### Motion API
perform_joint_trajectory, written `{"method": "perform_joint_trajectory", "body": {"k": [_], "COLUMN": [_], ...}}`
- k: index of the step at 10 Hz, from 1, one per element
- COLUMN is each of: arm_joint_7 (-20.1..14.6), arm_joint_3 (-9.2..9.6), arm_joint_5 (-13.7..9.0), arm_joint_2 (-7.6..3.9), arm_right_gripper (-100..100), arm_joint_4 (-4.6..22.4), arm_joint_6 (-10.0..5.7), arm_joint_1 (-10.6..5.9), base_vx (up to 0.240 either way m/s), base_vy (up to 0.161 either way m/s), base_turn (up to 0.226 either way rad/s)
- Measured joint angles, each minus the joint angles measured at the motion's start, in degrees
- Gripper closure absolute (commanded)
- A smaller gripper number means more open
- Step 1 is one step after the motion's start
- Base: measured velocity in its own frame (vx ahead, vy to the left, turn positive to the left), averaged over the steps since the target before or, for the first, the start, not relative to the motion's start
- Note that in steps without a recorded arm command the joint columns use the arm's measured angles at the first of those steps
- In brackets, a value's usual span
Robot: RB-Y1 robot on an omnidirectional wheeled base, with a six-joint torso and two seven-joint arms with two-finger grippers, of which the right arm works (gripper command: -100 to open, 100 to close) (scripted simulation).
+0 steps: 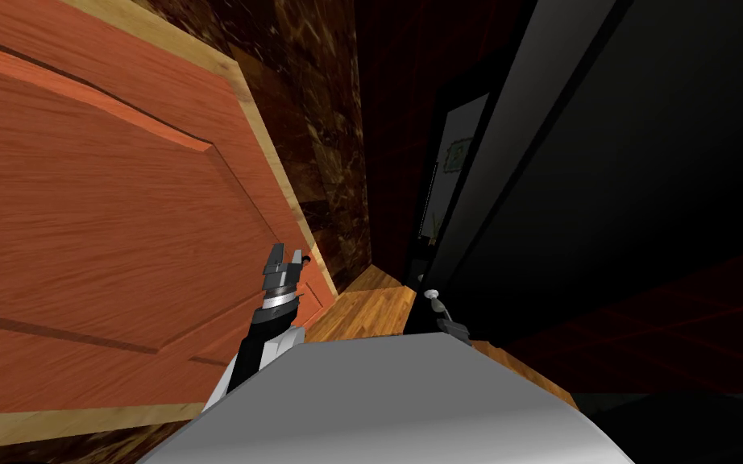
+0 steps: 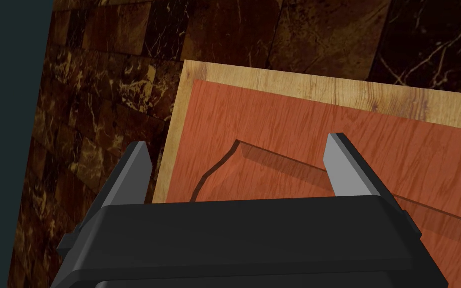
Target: Pull the door open
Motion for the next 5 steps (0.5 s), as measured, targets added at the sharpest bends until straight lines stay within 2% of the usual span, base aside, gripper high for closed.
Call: {"method": "perform_joint_trajectory", "body": {"k": [1,2,3,5], "arm_joint_7": [0.4,0.2,-0.1,0.2], "arm_joint_3": [0.19,0.54,0.88,1.05], "arm_joint_5": [0.2,0.8,1.3,1.6], "arm_joint_2": [0.11,0.05,0.66,0.53], "arm_right_gripper": [-100,-100,-100,-100], "arm_joint_4": [-1.1,-0.9,0.7,-0.6], "arm_joint_6": [0.03,-0.61,-1.76,-1.59], "arm_joint_1": [0.67,0.58,-0.71,-0.22], "base_vx": [-0.127,-0.144,-0.083,-0.090], "base_vy": [-0.034,-0.044,-0.023,-0.023], "base_turn": [0.078,0.067,0.018,0.042]}}
